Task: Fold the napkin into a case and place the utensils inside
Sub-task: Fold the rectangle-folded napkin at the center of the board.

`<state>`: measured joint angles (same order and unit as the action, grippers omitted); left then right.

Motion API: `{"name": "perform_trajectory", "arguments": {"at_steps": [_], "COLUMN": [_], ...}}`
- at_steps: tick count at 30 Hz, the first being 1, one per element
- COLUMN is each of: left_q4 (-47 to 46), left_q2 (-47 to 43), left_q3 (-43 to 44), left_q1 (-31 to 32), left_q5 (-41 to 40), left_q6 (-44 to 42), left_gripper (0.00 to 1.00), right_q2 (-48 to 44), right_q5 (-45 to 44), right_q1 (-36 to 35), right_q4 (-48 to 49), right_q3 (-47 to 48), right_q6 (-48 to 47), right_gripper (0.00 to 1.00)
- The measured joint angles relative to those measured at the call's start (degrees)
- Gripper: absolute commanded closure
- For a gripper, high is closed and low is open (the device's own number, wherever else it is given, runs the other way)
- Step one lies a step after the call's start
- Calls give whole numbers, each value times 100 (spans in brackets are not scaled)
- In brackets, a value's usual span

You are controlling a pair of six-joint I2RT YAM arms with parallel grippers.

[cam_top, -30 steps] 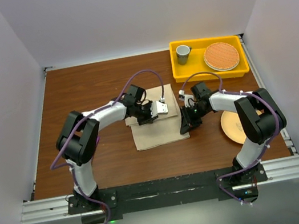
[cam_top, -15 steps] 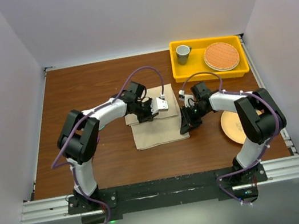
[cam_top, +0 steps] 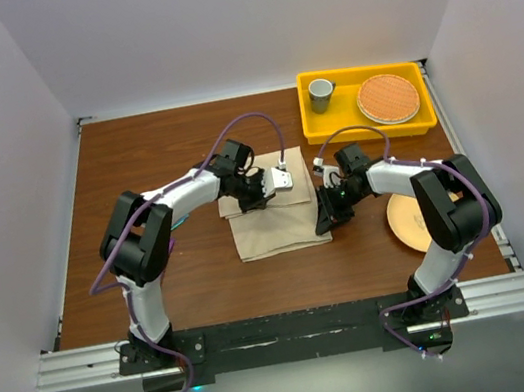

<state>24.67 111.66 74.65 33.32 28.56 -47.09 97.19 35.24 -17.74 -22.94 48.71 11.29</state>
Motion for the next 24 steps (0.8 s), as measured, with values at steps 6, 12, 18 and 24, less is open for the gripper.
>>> {"name": "perform_trajectory", "arguments": {"at_steps": [6, 12, 18, 24], "left_q4": [37, 70, 79, 188], "left_q2": [0, 2, 42, 114], "left_q3": [20, 131, 175, 262], "left_q1": [-28, -68, -83, -103], "left_q5": [-2, -2, 0, 28], "left_q6": [0, -2, -2, -44], "left_gripper": [79, 82, 92, 100], "right_q2": [0, 0, 0, 0], "right_q5": [0, 0, -2, 4], "right_q1": [0, -2, -7, -22], "right_q4": [0, 0, 0, 2], "right_q3": [0, 0, 0, 0], "right_q6": [0, 0, 0, 2], "right_gripper": [81, 80, 80, 77]}}
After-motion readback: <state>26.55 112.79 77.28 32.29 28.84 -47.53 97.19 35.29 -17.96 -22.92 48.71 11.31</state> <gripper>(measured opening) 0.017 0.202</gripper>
